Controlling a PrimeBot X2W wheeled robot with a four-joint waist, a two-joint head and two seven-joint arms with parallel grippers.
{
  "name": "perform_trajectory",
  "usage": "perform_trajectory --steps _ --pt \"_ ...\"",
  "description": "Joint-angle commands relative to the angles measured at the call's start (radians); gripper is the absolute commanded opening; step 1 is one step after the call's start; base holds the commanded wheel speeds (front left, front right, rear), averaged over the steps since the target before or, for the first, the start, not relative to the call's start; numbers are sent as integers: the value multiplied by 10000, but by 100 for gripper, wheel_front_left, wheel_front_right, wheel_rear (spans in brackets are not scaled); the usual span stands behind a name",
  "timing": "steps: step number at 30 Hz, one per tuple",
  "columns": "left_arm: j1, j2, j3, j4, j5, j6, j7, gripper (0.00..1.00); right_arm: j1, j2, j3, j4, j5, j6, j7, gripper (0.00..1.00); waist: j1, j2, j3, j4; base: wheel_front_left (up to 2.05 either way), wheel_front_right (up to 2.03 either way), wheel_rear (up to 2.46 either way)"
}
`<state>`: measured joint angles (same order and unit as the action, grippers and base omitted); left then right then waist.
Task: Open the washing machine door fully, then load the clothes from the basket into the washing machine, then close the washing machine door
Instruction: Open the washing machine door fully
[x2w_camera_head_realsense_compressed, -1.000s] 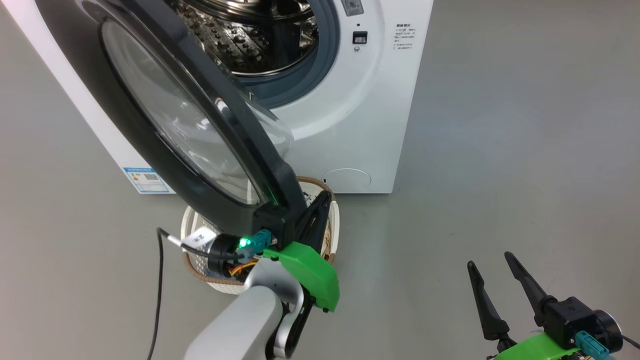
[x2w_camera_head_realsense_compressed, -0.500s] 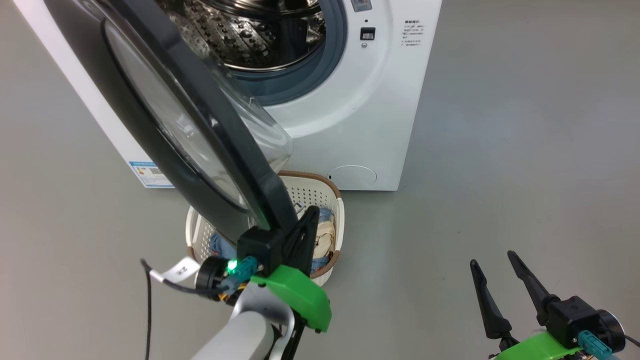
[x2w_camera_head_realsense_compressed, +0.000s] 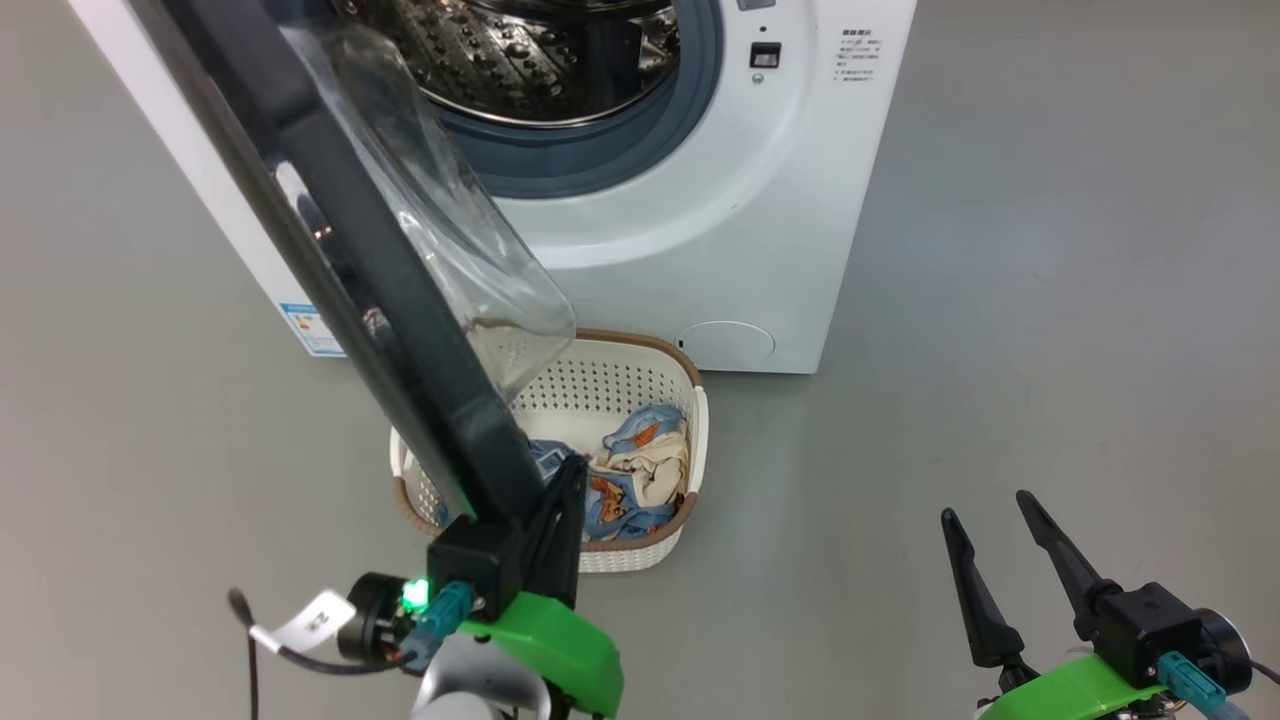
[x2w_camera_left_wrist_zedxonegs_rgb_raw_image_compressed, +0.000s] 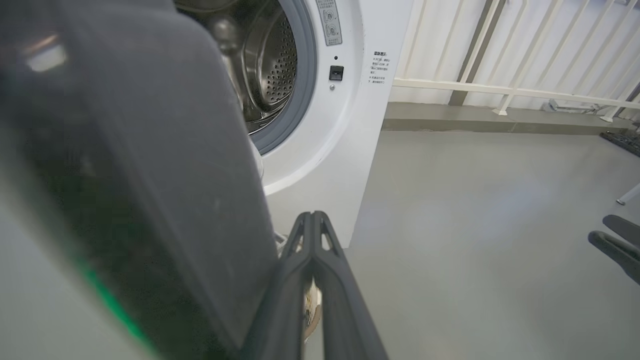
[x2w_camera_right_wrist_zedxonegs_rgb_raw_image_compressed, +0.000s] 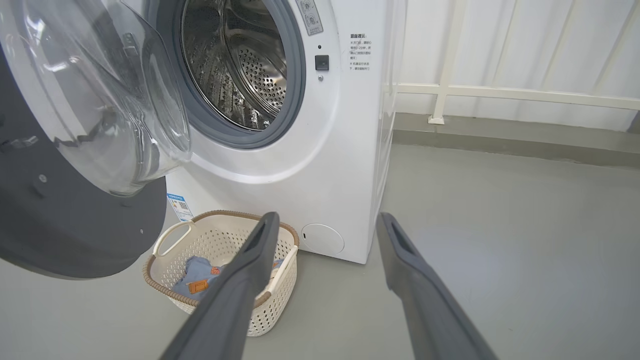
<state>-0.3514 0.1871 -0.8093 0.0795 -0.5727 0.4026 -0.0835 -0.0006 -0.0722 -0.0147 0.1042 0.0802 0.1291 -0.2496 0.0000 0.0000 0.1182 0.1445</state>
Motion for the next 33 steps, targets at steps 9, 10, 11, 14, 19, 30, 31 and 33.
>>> perform_trajectory --steps 9,10,11,14,19,30,31,33 --pt "594 912 338 -1602 434 780 66 0 -187 -131 197 -430 -76 16 -64 100 0 0 10 793 0 0 0" --pt "645 930 319 -1676 438 814 86 0 -178 -141 195 -445 -86 16 -46 100 0 0 2 883 0 0 0" --pt "692 941 314 -1738 436 855 103 0 -168 -153 187 -456 -89 16 -36 100 0 0 -8 969 0 0 0" --pt "852 984 403 -1849 376 1043 156 0 -155 -178 167 -467 -82 16 -12 100 0 0 -48 1216 0 0 0" --pt "1142 1134 686 -1864 272 1386 132 0 -124 -149 210 -453 -60 16 -11 100 0 0 -174 1475 0 0 0" --pt "1711 1585 1359 -2240 145 1962 -160 0 5 -116 155 -529 -68 16 50 100 0 0 -239 1942 0 0 0" --pt "1739 1639 1427 -2242 114 1979 -166 0 -4 -119 164 -536 -57 16 59 100 0 0 -235 1974 0 0 0" --pt "1758 1754 1581 -2228 65 1991 -217 0 -22 -119 188 -560 -53 16 74 100 0 0 -224 2025 0 0 0"
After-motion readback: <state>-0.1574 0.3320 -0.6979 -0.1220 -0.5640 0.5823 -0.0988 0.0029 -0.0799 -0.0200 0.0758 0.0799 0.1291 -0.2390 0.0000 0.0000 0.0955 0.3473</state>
